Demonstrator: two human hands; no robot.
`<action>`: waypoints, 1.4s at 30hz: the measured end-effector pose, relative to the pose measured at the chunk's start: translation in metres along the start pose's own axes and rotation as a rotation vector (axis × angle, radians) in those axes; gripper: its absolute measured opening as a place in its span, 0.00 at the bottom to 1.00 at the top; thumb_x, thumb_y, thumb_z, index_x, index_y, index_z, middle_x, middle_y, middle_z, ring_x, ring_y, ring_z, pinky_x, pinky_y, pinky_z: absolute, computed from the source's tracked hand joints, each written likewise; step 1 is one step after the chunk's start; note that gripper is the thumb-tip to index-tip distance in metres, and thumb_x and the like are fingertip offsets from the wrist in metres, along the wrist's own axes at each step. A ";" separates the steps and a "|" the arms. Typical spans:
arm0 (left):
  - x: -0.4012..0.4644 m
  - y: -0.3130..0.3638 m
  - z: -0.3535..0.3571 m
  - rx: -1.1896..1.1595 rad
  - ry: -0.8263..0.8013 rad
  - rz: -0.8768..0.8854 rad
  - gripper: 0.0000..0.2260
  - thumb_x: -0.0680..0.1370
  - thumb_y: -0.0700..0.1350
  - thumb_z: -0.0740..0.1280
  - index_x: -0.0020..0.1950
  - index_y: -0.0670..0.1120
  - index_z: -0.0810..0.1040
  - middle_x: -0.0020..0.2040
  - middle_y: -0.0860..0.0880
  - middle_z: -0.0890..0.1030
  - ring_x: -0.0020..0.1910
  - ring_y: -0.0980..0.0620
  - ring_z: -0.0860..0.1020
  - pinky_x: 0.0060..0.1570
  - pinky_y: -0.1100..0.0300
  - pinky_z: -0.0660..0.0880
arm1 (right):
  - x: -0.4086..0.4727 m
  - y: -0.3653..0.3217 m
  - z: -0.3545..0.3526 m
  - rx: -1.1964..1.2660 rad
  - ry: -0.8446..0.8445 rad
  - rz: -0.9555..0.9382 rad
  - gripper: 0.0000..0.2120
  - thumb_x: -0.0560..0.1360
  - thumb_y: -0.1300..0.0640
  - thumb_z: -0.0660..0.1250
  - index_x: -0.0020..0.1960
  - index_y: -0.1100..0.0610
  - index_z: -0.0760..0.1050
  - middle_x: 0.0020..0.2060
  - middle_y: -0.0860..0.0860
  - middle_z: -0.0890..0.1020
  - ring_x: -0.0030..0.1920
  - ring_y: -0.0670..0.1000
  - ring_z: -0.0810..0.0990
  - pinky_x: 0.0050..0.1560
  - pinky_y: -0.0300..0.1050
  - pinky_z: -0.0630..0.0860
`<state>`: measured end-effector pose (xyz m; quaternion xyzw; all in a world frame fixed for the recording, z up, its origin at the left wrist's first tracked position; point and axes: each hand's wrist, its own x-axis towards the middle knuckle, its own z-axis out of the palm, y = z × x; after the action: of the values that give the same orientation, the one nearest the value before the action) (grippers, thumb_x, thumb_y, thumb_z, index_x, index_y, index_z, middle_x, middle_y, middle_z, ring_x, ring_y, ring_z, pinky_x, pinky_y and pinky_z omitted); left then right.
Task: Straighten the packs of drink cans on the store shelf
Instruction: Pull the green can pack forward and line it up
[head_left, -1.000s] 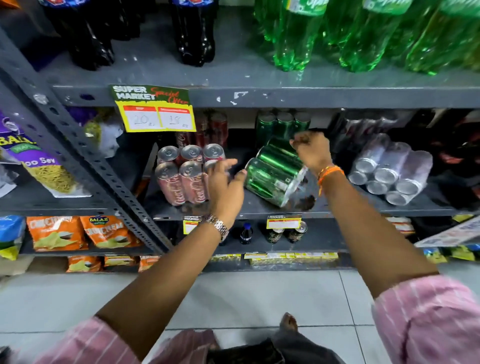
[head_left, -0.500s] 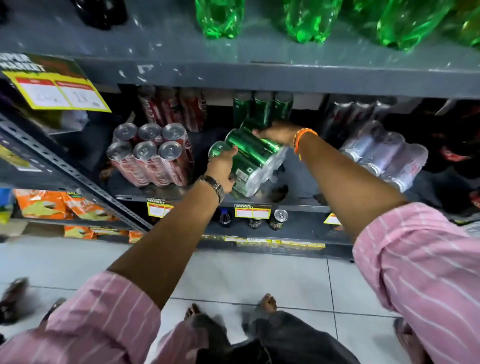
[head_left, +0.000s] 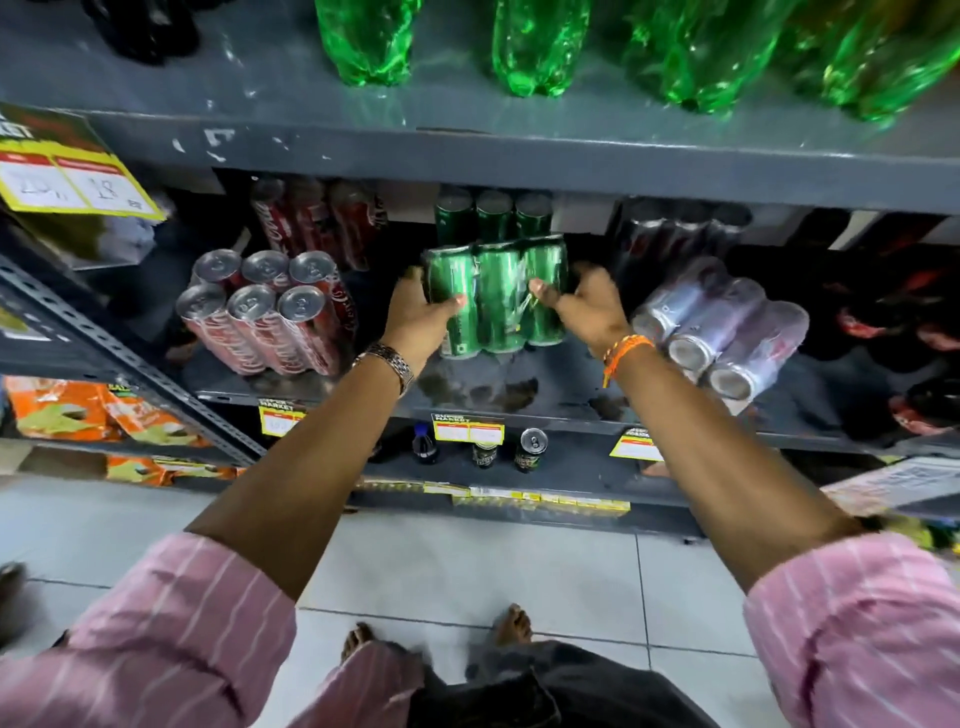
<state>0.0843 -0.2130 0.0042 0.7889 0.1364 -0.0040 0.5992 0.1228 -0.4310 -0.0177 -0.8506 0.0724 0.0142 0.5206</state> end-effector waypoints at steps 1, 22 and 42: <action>-0.002 -0.002 0.001 0.042 -0.003 0.024 0.20 0.75 0.40 0.72 0.65 0.41 0.73 0.62 0.42 0.81 0.60 0.44 0.81 0.62 0.46 0.78 | -0.005 0.005 0.000 0.025 0.020 -0.017 0.25 0.67 0.45 0.76 0.58 0.59 0.81 0.53 0.55 0.87 0.54 0.54 0.86 0.60 0.56 0.82; -0.016 -0.006 0.000 -0.119 0.077 0.112 0.26 0.70 0.36 0.69 0.68 0.39 0.68 0.61 0.47 0.74 0.54 0.58 0.73 0.45 0.79 0.70 | -0.080 0.022 0.029 0.139 0.298 -0.078 0.34 0.71 0.50 0.76 0.70 0.60 0.66 0.66 0.55 0.74 0.67 0.54 0.72 0.68 0.41 0.67; -0.026 -0.018 -0.006 0.011 -0.021 0.026 0.16 0.81 0.41 0.57 0.63 0.44 0.80 0.64 0.43 0.82 0.61 0.48 0.78 0.66 0.54 0.72 | -0.011 -0.007 0.028 0.102 0.166 -0.109 0.16 0.78 0.67 0.63 0.65 0.68 0.71 0.63 0.67 0.74 0.65 0.65 0.74 0.71 0.57 0.67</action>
<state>0.0547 -0.2084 -0.0064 0.7938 0.1199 -0.0052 0.5963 0.1139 -0.4024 -0.0234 -0.8239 0.0695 -0.0883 0.5555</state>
